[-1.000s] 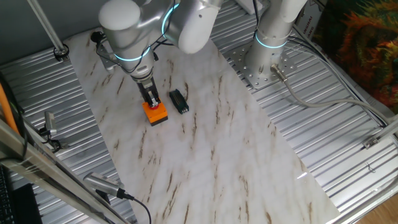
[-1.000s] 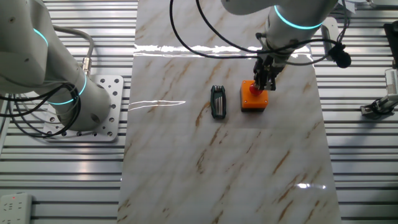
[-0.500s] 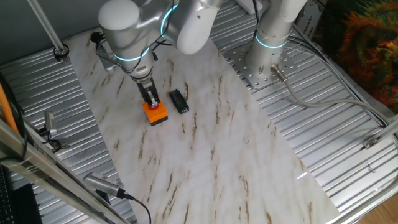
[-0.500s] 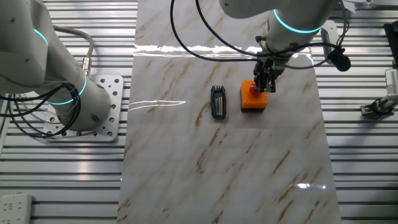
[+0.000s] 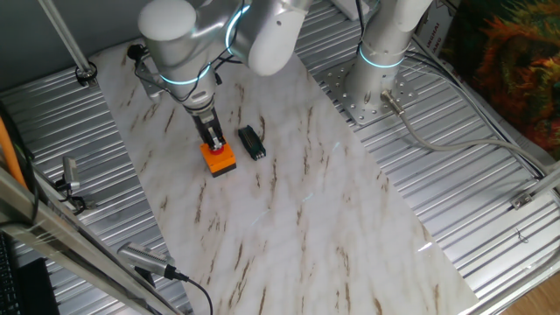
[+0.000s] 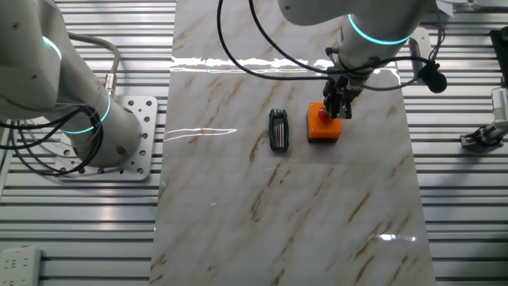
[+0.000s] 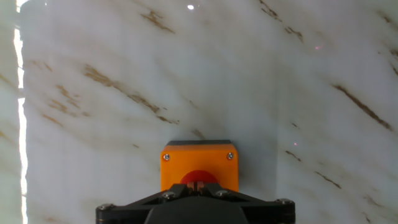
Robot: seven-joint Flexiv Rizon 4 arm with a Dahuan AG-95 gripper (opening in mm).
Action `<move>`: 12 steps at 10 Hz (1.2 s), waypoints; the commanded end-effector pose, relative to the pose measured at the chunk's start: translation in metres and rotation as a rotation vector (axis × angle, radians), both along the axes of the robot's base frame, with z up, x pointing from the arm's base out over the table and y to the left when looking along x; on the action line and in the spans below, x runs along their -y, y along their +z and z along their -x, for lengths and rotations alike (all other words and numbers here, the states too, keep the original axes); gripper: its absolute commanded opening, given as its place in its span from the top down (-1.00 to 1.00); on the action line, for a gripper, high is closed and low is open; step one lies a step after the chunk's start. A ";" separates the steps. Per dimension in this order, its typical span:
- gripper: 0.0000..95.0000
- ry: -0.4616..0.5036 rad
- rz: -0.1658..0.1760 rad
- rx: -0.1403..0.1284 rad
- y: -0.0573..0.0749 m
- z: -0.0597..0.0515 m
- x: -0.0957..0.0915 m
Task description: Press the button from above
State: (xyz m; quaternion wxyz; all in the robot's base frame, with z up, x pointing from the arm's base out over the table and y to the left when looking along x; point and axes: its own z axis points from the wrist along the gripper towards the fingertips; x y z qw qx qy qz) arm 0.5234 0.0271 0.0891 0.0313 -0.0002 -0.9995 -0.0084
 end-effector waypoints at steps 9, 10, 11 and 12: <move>1.00 0.022 -0.018 -0.016 0.030 0.005 0.005; 1.00 0.024 -0.022 -0.015 0.030 0.005 0.005; 1.00 0.029 -0.027 -0.016 0.030 0.005 0.005; 1.00 0.031 -0.031 -0.017 0.030 0.005 0.005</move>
